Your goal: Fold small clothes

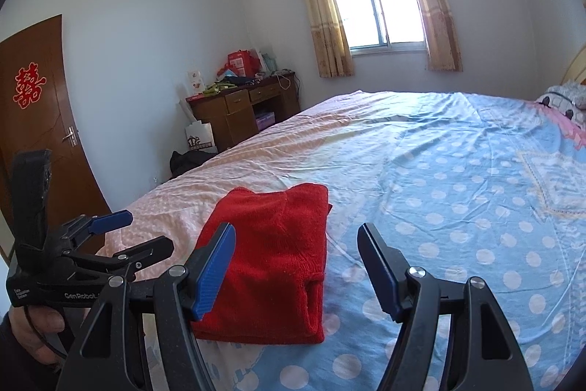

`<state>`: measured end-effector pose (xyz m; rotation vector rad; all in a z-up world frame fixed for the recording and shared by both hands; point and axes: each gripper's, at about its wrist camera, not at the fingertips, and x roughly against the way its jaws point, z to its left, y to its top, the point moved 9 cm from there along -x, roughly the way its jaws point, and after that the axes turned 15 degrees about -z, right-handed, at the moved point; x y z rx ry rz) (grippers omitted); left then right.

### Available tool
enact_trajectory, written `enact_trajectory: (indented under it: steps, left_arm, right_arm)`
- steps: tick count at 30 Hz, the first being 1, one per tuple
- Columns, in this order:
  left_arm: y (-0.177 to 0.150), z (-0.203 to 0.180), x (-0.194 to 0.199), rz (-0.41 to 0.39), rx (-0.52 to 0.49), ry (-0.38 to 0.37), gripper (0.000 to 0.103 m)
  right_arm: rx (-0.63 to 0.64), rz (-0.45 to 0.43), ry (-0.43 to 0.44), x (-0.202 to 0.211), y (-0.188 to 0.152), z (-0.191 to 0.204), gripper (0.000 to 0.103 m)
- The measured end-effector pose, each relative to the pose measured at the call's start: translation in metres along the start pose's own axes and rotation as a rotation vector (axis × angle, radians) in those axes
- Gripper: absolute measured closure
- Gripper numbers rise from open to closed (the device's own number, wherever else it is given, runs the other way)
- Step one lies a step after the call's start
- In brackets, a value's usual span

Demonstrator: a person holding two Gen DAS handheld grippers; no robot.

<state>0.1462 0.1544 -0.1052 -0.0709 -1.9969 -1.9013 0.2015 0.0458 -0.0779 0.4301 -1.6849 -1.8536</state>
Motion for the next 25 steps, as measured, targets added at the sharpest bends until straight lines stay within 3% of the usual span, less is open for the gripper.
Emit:
enact_trajectory:
  steps: [18,25]
  left_arm:
    - [0.0,0.021,-0.003,-0.02,0.016,0.07,0.0]
    - [-0.001,0.021,-0.004,-0.015,0.022,0.059,0.0]
  right_arm:
    - [0.013,0.018,0.015,-0.003,-0.007,0.005,0.033]
    - [0.019,0.024,0.017,-0.004,-0.009,0.007,0.033]
